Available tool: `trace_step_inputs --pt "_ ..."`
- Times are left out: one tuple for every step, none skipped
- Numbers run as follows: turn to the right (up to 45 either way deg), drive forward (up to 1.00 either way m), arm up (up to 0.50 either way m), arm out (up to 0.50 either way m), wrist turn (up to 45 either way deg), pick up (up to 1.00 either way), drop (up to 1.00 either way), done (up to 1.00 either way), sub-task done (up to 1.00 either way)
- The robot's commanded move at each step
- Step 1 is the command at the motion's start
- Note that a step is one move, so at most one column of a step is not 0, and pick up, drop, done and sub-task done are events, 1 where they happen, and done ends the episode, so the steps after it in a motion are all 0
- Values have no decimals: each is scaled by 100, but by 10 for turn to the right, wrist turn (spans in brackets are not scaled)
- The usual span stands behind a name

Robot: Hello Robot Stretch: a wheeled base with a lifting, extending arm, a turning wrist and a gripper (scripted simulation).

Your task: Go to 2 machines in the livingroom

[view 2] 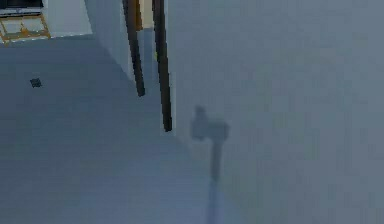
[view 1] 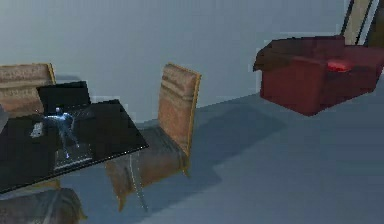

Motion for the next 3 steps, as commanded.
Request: trace_step_inputs --pt "0 65 0 0 0 0 0 0 0" --pt "-450 0 0 0 0 0 0 0 0" --pt "0 0 0 0 0 0 0 100 0"
